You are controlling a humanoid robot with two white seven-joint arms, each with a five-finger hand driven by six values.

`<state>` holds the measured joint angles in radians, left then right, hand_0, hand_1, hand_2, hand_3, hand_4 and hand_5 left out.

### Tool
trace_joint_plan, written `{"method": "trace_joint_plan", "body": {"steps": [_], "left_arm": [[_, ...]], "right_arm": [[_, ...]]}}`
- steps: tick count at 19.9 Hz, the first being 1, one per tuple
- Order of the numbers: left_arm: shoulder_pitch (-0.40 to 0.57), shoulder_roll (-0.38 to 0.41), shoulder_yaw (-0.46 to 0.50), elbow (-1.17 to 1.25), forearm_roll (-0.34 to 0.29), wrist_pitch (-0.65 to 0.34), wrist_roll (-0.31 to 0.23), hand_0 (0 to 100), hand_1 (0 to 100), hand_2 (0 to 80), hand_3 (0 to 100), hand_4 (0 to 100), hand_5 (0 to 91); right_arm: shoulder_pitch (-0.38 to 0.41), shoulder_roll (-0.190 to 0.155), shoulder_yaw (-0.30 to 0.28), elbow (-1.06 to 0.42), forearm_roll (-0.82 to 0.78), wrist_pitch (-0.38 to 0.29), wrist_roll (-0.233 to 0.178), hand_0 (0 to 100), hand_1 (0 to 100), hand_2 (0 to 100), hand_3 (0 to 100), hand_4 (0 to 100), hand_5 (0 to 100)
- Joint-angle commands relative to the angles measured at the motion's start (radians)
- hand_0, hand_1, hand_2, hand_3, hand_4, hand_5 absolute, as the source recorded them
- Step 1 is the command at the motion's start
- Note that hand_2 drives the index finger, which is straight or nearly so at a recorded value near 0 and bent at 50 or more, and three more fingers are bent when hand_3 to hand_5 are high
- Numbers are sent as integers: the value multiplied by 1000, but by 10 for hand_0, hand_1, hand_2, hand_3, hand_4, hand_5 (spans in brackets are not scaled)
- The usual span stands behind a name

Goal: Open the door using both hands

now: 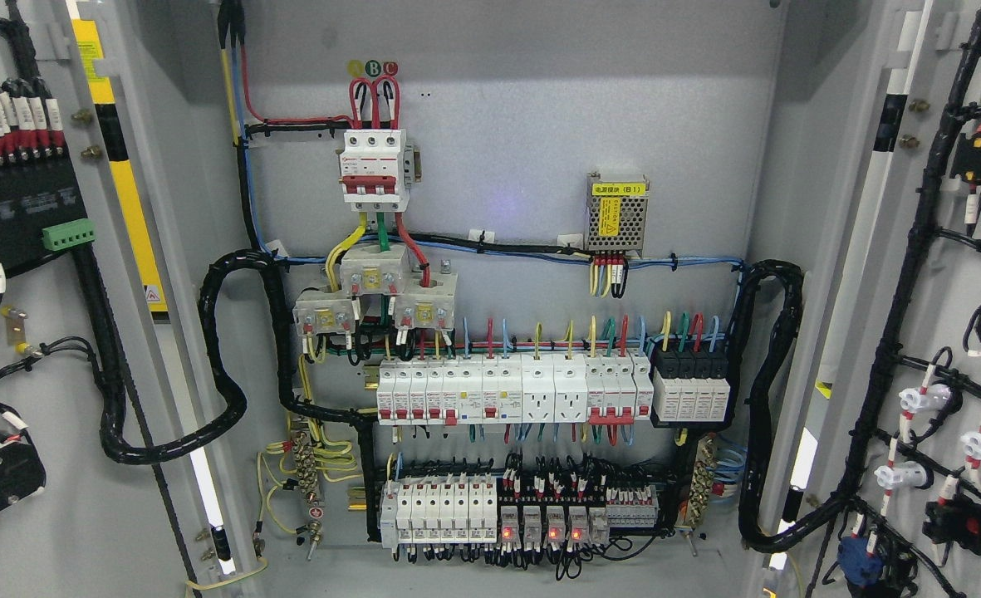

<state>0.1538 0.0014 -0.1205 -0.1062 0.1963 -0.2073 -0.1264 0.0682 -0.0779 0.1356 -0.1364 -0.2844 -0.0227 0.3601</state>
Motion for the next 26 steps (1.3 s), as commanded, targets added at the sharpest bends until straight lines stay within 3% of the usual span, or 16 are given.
{"method": "trace_joint_plan", "body": {"steps": [1, 12, 26], "left_arm": [[-2, 11, -1, 8, 2, -9, -2, 120, 556, 0, 0, 0, 0], [-5, 14, -2, 10, -3, -3, 28, 120, 556, 0, 0, 0, 0], [-20, 14, -1, 13, -1, 0, 27, 120, 556, 0, 0, 0, 0]], "right_arm": [[-7, 4, -1, 9, 1, 1, -30, 0, 500, 40, 0, 0, 0], [-10, 10, 1, 11, 2, 1, -29, 0, 500, 40, 0, 0, 0], [-11, 18, 2, 32, 4, 0, -21, 0, 500, 40, 0, 0, 0]]}}
